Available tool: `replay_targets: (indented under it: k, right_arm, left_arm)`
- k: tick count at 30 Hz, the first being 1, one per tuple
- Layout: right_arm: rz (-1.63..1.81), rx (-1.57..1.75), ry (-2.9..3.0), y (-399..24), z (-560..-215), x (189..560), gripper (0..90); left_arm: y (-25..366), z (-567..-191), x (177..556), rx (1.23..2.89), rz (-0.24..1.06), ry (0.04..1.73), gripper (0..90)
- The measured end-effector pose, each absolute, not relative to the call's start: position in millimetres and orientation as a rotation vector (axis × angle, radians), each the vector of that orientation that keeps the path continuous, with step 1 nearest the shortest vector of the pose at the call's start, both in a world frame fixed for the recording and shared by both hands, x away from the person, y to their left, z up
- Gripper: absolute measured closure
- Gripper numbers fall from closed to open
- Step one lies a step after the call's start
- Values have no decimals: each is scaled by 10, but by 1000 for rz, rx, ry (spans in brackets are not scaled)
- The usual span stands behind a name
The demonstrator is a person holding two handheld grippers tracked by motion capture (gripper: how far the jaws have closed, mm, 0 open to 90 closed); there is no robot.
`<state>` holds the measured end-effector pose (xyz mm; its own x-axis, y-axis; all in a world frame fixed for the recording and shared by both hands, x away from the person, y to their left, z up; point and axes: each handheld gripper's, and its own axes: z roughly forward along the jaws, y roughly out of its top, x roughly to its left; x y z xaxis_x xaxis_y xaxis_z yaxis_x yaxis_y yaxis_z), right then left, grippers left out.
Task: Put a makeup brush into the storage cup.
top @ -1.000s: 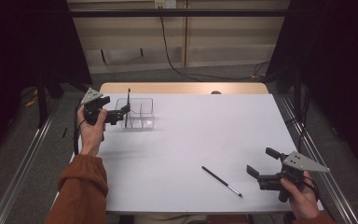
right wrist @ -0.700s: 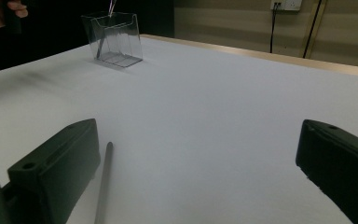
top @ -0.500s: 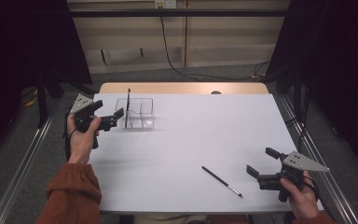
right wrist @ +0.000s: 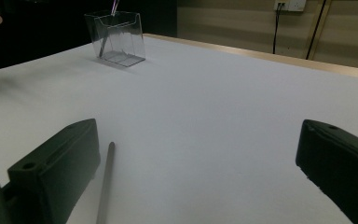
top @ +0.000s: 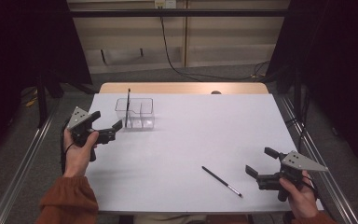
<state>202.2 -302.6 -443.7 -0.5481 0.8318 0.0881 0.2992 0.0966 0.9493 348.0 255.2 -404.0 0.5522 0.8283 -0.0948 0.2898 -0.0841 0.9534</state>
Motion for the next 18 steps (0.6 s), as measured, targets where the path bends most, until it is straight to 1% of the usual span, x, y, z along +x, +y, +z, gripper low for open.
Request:
replay_targets:
  k: [9, 15, 18]
  right_arm:
    - [1462, 1102, 1893, -3032, -4438, 2024, 0]
    - [1457, 1114, 1872, -3035, -4440, 2023, 0]
    - [1456, 1115, 1870, -3035, -4440, 2023, 0]
  left_arm:
    - [2494, -4099, 3188, 1669, 595, 915, 29]
    - [2451, -4136, 2991, 1672, 569, 880, 29]
    - [2475, -4141, 2938, 1663, 576, 894, 27]
